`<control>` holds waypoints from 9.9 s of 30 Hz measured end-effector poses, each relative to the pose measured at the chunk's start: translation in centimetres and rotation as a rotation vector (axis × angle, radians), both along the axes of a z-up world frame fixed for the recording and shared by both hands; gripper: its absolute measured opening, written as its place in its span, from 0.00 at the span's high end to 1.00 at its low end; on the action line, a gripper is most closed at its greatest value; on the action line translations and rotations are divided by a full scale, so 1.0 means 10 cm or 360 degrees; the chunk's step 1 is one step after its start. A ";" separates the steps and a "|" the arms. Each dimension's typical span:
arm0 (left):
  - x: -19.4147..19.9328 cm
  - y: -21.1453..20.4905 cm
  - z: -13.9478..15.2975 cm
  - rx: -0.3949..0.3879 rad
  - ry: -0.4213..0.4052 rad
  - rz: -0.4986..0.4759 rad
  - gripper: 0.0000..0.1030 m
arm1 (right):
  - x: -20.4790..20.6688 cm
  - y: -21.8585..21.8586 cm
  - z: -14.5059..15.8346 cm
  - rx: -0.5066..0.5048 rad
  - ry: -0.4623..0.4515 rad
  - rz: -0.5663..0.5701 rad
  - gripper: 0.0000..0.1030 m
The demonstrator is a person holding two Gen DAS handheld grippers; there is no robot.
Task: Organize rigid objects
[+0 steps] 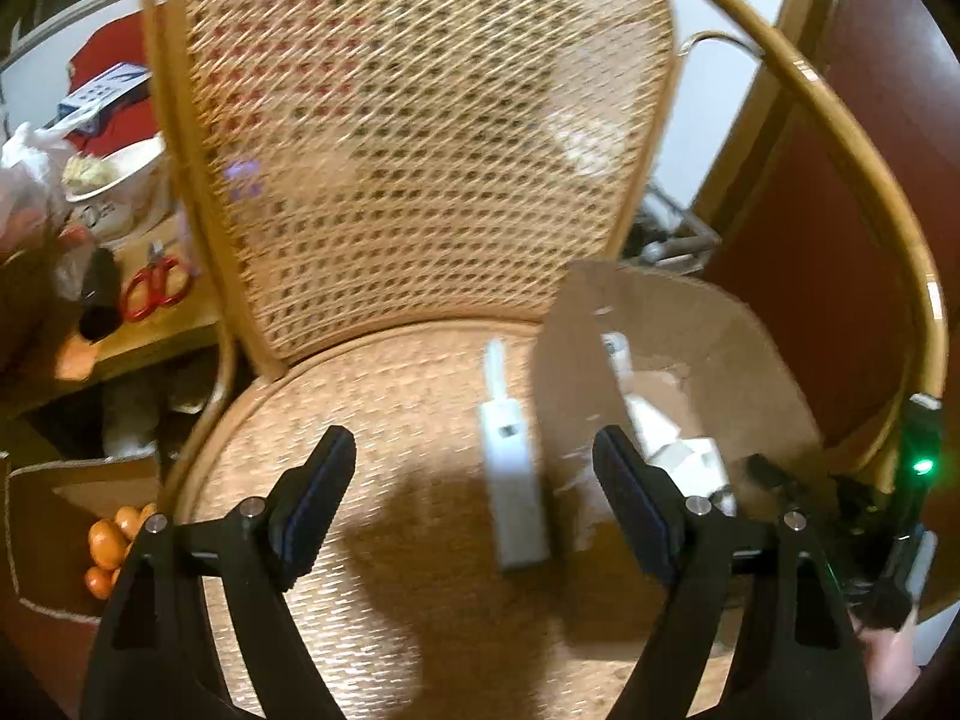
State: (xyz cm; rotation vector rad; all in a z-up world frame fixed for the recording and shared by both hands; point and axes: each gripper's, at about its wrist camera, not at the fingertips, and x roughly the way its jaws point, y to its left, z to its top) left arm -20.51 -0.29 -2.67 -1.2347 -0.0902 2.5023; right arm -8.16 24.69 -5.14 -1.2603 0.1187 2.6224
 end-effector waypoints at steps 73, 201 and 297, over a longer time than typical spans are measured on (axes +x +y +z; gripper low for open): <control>0.63 0.98 0.05 0.0022 -0.0056 -0.0506 0.77 | -0.12 -0.23 -0.04 -0.0054 0.0022 0.0308 0.90; 2.52 -0.36 0.52 -0.0201 0.0866 0.0519 0.00 | 1.74 -0.91 0.68 0.0266 0.0824 0.0207 0.00; 2.60 -0.25 0.40 -0.0241 0.0850 0.0503 0.00 | 1.80 -1.02 0.60 0.0356 0.0823 0.0233 0.00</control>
